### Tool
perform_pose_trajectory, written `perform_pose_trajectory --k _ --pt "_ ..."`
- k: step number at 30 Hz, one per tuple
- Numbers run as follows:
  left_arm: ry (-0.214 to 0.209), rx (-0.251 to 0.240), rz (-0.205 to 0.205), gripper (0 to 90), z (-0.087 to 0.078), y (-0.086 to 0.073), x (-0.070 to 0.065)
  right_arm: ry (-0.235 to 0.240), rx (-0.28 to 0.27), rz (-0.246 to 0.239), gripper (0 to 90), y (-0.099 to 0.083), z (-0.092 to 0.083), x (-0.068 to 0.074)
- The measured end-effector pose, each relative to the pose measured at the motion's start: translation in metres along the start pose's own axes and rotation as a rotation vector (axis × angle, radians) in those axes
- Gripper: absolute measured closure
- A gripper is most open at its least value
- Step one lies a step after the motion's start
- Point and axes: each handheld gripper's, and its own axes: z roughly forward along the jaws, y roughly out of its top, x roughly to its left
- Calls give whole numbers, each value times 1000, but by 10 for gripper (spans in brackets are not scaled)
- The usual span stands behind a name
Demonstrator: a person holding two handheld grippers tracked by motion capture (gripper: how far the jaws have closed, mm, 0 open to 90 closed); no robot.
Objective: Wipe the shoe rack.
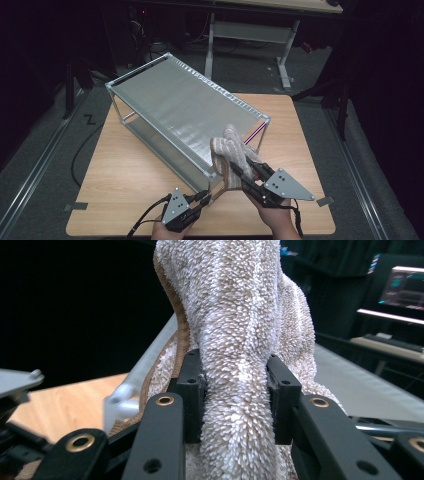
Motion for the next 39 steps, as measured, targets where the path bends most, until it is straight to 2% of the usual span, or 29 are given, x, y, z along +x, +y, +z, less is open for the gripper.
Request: perform_pose_trajectory --k 3,10,14,18,24,33,36,39 --pt "7 6 14 786 4 1 0 16 25 -14 674 -5 5 4" --pt "17 13 38 808 8 3 -1 6 39 -9 676 -9 7 4" --pt "18 18 38 809 7 3 -1 -18 47 18 676 -14 7 -7" --pt "17 24 35 809 3 3 -1 -55 61 57 675 -18 7 -24" --pt "22 31 41 810 -7 1 -2 -129 70 109 673 -25 7 -50" --pt "7 44 47 811 -21 -1 -1 -272 113 129 670 -37 4 -83" --pt "-2 49 45 811 -21 -1 0 -291 126 129 667 -40 3 -88" --pt "-3 49 44 810 -21 -1 0 -283 126 125 668 -39 1 -87"
